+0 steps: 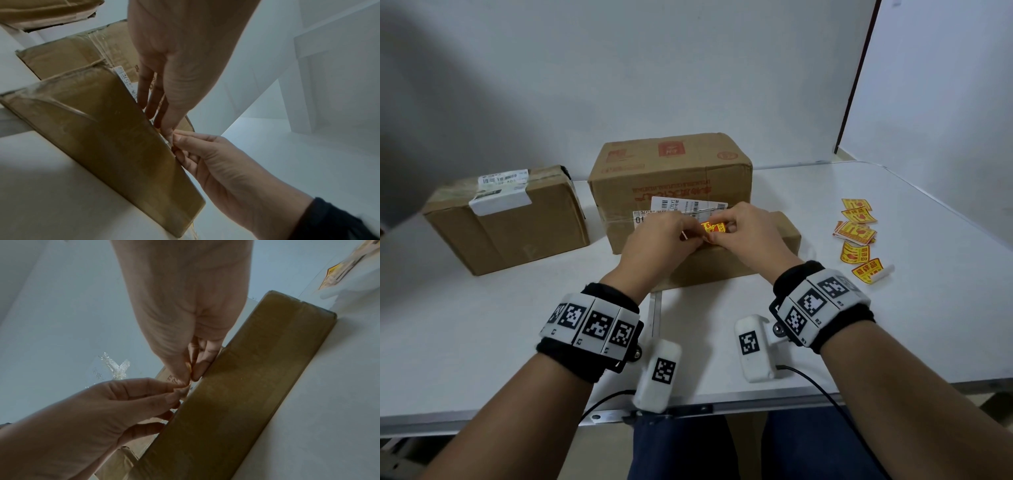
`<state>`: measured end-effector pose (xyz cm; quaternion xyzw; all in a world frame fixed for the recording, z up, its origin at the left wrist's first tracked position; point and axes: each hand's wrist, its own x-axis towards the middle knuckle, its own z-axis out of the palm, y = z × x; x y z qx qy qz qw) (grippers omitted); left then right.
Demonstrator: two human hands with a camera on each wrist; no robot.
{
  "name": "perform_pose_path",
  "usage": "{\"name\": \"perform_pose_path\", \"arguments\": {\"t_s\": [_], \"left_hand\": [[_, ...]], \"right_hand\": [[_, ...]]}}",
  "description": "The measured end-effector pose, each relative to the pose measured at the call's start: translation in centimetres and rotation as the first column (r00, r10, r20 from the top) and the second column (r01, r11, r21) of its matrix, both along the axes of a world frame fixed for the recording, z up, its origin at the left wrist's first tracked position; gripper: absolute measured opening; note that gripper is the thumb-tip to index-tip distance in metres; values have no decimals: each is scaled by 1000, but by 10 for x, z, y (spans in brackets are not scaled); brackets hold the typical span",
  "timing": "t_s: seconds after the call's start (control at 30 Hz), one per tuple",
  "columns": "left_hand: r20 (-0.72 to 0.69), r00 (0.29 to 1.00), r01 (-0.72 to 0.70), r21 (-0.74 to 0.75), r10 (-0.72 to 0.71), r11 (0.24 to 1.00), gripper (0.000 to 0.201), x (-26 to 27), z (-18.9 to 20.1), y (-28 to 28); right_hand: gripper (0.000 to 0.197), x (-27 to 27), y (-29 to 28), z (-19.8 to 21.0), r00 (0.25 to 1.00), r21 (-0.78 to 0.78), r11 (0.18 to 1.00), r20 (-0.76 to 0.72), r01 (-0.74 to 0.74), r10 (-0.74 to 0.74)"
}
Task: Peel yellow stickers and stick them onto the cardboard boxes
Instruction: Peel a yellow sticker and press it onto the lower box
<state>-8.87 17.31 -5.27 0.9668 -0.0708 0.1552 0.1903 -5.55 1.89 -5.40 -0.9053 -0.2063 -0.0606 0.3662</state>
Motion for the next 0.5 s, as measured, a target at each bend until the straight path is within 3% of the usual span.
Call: {"name": "perform_pose_path", "arguments": {"t_s": [0.5], "left_hand": [[28,1000,-3,29,2,1000,15,1,-5,3]], "right_hand": [[28,2,-4,4,1000,-61,998,-23,17,-18]]}}
